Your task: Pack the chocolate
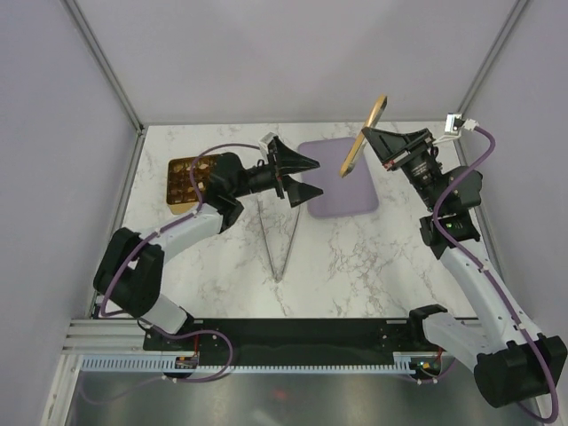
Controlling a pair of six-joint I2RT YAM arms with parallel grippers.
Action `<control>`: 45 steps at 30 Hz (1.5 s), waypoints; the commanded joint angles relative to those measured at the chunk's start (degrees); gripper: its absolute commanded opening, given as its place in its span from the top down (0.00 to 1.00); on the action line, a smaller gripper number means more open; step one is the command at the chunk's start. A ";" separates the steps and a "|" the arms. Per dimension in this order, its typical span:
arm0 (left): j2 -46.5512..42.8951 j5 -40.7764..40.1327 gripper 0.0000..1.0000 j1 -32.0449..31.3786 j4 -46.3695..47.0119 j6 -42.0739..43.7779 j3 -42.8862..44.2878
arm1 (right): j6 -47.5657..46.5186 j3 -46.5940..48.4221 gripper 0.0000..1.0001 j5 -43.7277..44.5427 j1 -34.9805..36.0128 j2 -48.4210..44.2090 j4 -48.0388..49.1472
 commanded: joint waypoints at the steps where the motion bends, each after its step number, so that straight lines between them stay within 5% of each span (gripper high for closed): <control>1: 4.46 -4.26 0.00 -3.15 13.46 -13.93 1.03 | -4.86 -0.62 1.00 3.32 1.52 -0.11 6.91; 22: 18.09 -15.17 0.04 -10.10 26.75 -27.38 4.90 | -10.14 -15.20 1.00 7.10 4.78 -7.92 10.78; 31: 22.31 -16.23 0.51 -10.10 34.48 -29.41 6.83 | -13.82 -23.20 1.00 5.95 4.78 -18.63 0.60; 42: 25.91 -11.40 0.87 -9.32 37.83 -26.95 10.25 | -21.91 -24.35 1.00 9.91 4.78 -28.14 -22.70; 45: 26.88 -10.16 0.98 -9.14 38.44 -26.95 11.57 | -22.18 -24.35 0.87 11.66 4.78 -30.69 -27.54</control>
